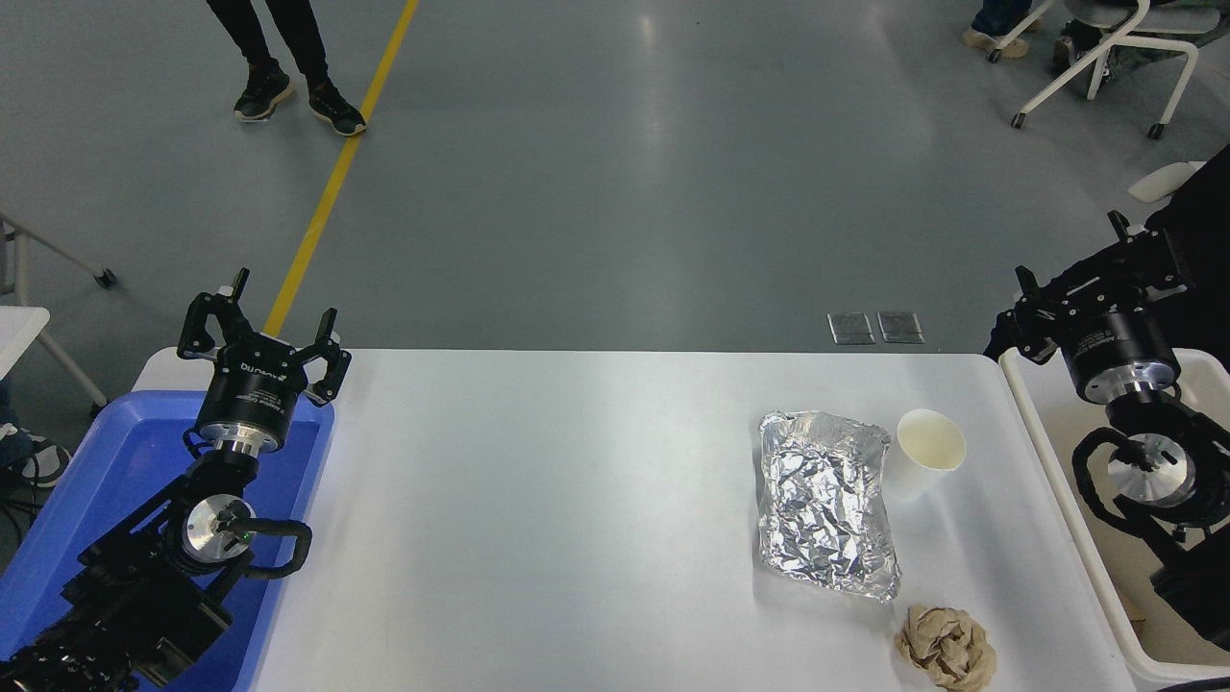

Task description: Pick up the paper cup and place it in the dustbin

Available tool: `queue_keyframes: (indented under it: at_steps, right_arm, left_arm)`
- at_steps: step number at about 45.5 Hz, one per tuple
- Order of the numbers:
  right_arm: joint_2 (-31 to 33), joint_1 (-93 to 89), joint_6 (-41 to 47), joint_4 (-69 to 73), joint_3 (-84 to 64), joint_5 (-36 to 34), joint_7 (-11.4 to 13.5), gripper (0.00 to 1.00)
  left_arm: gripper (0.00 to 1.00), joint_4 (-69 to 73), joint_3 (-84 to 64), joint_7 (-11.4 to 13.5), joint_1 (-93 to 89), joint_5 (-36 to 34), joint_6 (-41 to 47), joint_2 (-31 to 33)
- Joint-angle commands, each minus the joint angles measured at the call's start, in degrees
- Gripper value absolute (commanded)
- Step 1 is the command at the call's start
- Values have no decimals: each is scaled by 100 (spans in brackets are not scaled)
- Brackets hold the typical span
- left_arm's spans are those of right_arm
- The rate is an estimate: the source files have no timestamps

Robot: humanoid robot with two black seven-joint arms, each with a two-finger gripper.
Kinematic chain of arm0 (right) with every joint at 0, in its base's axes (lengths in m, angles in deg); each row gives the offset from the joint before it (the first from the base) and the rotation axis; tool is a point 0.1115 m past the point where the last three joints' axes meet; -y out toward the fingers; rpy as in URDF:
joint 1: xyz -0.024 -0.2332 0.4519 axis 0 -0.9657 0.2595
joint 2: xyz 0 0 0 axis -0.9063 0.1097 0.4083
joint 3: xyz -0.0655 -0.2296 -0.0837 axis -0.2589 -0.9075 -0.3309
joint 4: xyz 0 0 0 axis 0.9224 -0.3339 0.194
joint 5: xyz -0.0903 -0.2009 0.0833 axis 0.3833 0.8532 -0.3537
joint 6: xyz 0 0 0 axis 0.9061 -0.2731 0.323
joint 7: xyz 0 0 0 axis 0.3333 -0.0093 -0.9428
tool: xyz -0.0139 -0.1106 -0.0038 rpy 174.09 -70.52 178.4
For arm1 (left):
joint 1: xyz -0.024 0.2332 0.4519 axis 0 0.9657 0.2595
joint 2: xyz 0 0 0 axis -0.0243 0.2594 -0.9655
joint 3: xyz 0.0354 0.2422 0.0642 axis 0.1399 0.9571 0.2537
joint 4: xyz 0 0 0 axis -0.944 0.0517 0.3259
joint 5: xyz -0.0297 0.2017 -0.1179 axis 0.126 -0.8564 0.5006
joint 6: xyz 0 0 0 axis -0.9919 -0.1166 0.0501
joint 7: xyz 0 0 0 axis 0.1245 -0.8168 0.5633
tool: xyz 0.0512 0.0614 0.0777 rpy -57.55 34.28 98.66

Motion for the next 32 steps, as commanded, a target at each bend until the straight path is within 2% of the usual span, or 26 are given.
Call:
queue_keyframes:
  at_steps: [1,25,32]
  right_arm:
    - [44,9,2,6,-17,-6,8,100]
    - [35,176,-6,-11,-369,2,9,100]
    - [211,290,-15,-11,-649,2,35,100]
  left_arm:
    - [98,1,0,0,0,0,-1,0]
    - [98,1,-9,0,0,0,-1,0]
    - [98,1,0,0,0,0,-1,0]
